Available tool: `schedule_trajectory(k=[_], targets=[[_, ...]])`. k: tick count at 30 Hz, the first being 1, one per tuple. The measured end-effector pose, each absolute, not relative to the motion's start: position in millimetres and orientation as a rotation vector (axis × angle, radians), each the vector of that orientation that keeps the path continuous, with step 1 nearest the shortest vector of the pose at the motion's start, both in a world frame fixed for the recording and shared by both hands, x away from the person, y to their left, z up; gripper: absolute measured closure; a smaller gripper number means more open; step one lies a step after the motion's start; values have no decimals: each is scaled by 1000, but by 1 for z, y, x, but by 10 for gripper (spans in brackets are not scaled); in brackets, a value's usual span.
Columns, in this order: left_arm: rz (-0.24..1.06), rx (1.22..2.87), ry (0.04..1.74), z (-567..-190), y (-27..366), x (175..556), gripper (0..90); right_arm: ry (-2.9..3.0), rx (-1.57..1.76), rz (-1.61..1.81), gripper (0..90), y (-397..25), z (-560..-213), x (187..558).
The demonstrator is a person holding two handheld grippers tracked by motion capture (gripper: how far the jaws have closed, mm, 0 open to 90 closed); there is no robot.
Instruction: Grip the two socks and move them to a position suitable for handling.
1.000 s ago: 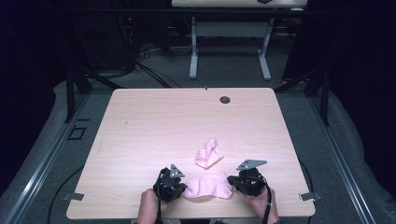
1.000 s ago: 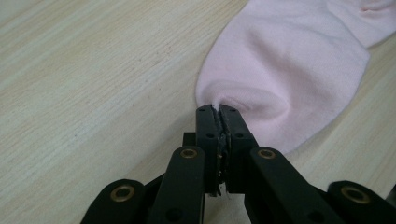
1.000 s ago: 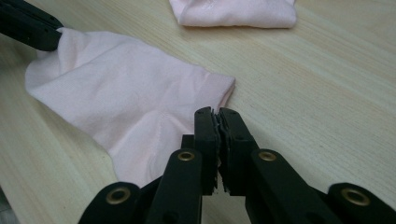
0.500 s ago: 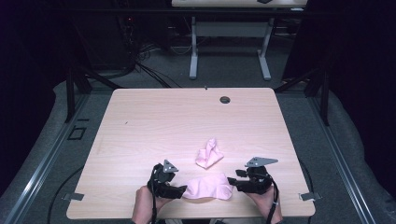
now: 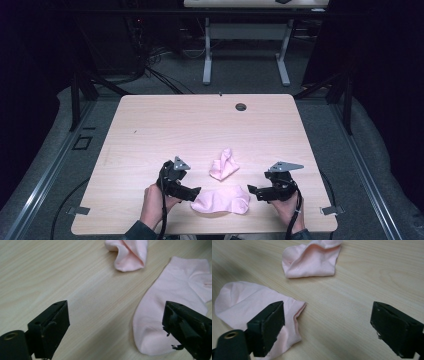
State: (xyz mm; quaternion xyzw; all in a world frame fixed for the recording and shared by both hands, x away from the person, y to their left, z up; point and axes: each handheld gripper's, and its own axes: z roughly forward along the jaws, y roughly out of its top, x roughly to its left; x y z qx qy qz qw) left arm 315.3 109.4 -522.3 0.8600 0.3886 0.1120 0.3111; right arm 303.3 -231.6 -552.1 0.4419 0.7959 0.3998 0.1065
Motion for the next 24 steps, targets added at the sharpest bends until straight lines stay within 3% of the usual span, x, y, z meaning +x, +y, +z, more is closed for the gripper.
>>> schedule_trajectory(k=[6,24], targets=[[301,2283,1007,-515,106,329,4,2313,1315,1170,0,-238,-553,312],[322,2304,943,-494,81,368,3,2266,1332,1151,0,-256,-573,322]])
